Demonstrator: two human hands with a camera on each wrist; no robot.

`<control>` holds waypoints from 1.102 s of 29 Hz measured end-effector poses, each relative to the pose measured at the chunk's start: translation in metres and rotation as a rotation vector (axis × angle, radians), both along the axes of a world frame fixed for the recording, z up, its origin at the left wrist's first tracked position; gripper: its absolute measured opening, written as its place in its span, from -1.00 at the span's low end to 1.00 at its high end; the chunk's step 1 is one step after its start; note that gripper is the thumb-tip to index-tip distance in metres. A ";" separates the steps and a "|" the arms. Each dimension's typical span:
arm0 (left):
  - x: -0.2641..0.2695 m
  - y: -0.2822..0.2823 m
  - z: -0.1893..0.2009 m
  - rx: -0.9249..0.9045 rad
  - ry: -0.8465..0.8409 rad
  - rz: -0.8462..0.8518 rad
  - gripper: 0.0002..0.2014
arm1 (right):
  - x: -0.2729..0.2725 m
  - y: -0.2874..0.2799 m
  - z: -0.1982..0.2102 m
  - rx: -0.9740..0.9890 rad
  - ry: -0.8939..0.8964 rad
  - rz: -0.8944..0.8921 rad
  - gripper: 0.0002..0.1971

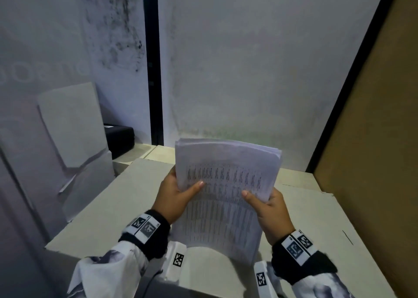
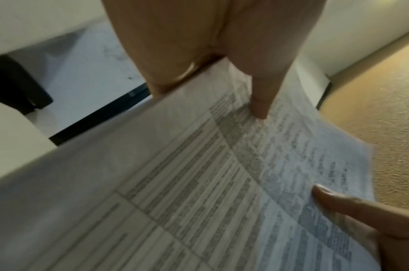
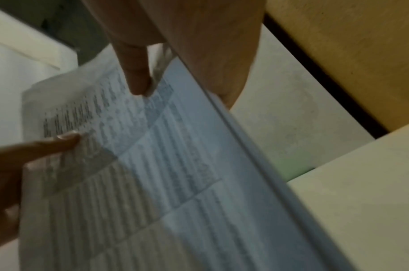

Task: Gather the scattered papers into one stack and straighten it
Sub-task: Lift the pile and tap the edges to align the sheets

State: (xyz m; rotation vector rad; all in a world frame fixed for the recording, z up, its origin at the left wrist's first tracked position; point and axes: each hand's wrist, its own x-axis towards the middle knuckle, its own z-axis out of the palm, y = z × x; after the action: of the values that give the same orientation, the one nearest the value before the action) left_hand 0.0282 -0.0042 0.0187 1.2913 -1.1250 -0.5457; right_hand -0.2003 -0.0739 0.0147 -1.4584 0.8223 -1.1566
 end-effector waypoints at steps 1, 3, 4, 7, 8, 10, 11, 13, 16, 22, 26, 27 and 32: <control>-0.005 0.000 0.003 -0.014 0.001 0.026 -0.58 | 0.002 0.002 0.003 -0.020 -0.017 -0.029 -0.75; -0.012 -0.002 0.016 -0.062 0.011 0.071 -0.61 | 0.005 0.005 0.012 -0.070 -0.053 -0.057 -0.72; -0.015 -0.002 0.024 -0.095 0.027 0.095 -0.59 | 0.006 0.005 0.017 -0.086 -0.066 -0.063 -0.69; -0.017 -0.005 0.032 -0.149 0.115 0.163 -0.48 | 0.001 0.003 0.025 -0.092 -0.056 -0.068 -0.61; -0.017 -0.004 0.027 -0.132 0.142 0.164 -0.43 | -0.001 0.002 0.022 -0.082 -0.036 -0.067 -0.58; -0.019 0.001 0.010 -0.043 0.160 0.136 -0.41 | -0.005 0.004 0.010 -0.045 0.010 -0.084 -0.56; -0.020 0.003 0.000 0.011 0.159 0.115 -0.42 | -0.006 0.007 0.003 -0.023 0.027 -0.098 -0.58; -0.025 0.004 -0.014 0.076 0.151 0.101 -0.48 | -0.005 0.012 -0.007 0.005 0.033 -0.119 -0.64; -0.029 0.000 -0.008 0.046 0.145 0.113 -0.64 | 0.000 0.009 -0.002 0.002 0.020 -0.138 -0.69; -0.015 0.000 0.004 0.016 0.110 0.062 -0.47 | -0.010 -0.005 -0.004 0.045 -0.026 -0.143 -0.62; -0.023 0.011 -0.029 0.064 0.117 0.054 -0.61 | -0.007 0.006 -0.034 0.075 0.097 -0.186 -0.72; -0.026 0.009 -0.031 0.063 0.111 0.050 -0.66 | -0.003 0.010 -0.032 0.079 0.107 -0.187 -0.71; -0.027 -0.003 -0.010 0.017 0.092 0.047 -0.84 | 0.002 0.011 -0.008 0.048 0.071 -0.167 -0.79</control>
State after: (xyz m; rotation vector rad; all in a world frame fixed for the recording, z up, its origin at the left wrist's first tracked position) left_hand 0.0009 -0.0073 0.0086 1.2912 -1.0132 -0.5755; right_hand -0.1986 -0.0628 0.0066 -1.4192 1.0301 -1.2053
